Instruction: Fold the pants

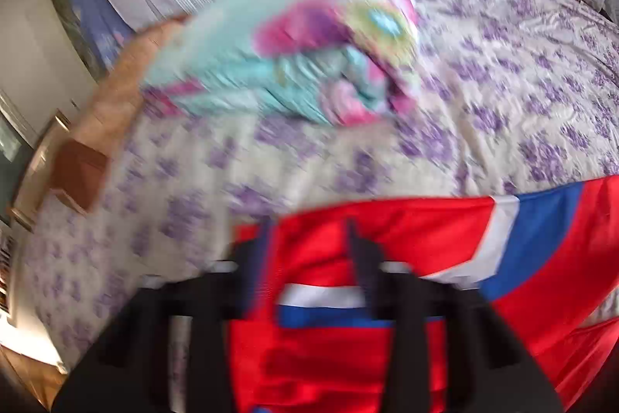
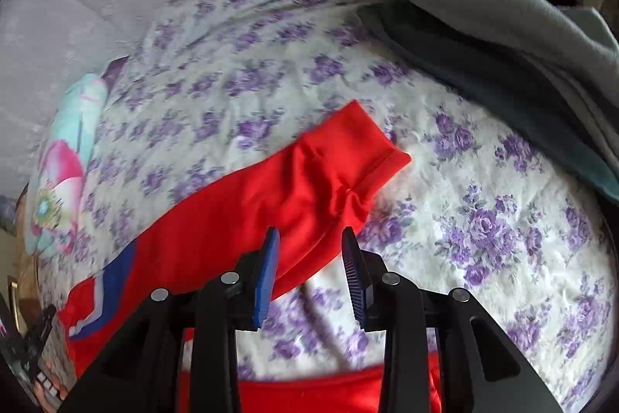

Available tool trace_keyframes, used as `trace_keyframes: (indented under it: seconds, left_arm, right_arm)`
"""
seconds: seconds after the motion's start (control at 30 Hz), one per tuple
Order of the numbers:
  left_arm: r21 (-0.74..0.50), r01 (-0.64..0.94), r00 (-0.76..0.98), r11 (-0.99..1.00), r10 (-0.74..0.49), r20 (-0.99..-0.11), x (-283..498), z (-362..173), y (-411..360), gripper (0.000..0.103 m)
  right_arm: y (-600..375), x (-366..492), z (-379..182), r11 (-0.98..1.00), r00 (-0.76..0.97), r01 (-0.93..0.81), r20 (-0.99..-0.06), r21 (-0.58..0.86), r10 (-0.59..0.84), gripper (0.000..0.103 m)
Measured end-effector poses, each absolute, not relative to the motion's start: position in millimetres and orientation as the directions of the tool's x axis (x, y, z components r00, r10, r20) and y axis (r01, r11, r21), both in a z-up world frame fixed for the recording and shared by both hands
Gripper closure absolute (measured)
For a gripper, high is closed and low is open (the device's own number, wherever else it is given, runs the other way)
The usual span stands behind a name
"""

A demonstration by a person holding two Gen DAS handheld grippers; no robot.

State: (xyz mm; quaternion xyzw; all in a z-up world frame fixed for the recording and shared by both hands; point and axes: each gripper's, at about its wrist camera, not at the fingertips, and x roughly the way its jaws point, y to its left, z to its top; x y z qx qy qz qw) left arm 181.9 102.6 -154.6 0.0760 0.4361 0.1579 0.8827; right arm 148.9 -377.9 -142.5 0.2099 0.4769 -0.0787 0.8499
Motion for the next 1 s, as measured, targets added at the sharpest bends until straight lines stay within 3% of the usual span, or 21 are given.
trace_keyframes:
  seconds: [0.07, 0.23, 0.33, 0.57, 0.73, 0.77, 0.8, 0.87, 1.0]
  left_arm:
    - [0.299, -0.228, 0.605, 0.927, 0.375, -0.702, 174.7, -146.8, 115.7, 0.012]
    - [0.396, -0.159, 0.608, 0.904, 0.406, -0.683, 194.0, -158.9, 150.6, 0.012]
    - [0.317, -0.032, 0.618, 0.948, 0.267, -0.739, 208.7, -165.0, 170.9, 0.012]
    - [0.142, 0.284, 0.506, 0.948, -0.022, -0.862, 235.7, -195.2, 168.1, 0.012]
    - [0.156, 0.401, 0.432, 0.903, -0.036, -0.901, 246.1, -229.2, 143.9, 0.013]
    - [0.113, 0.398, 0.418, 0.910, -0.071, -0.906, 248.7, -230.5, 144.2, 0.033]
    - [0.039, 0.416, 0.381, 0.908, -0.135, -0.914, 250.9, -231.5, 144.4, 0.071]
    - [-0.002, 0.474, 0.351, 0.880, -0.191, -0.917, 247.1, -226.4, 135.3, 0.095]
    - [-0.012, 0.468, 0.396, 0.884, -0.222, -0.891, 234.4, -207.2, 137.2, 0.096]
  right_arm:
    - [-346.5, 138.3, -122.1, 0.912, 0.575, 0.255, -0.808, 0.322, 0.125, 0.066]
    - [-259.7, 124.5, -102.2, 0.933, 0.593, 0.040, -0.760, 0.357, 0.265, 0.064]
    - [-212.6, 126.1, -99.8, 0.928, 0.573, -0.063, -0.748, 0.366, 0.334, 0.064]
    - [-161.6, 127.3, -106.1, 0.948, 0.548, -0.144, -0.775, 0.282, 0.314, 0.064]
    - [-145.9, 159.8, -120.1, 0.928, 0.525, -0.243, -0.765, 0.284, 0.372, 0.063]
    - [-140.9, 170.1, -124.0, 0.919, 0.515, -0.265, -0.762, 0.293, 0.392, 0.063]
    - [-136.2, 179.6, -127.9, 0.911, 0.506, -0.283, -0.761, 0.299, 0.406, 0.062]
    - [-127.2, 199.7, -137.2, 0.898, 0.477, -0.310, -0.766, 0.314, 0.432, 0.062]
    - [-104.6, 231.2, -148.1, 0.843, 0.388, -0.394, -0.766, 0.366, 0.513, 0.062]
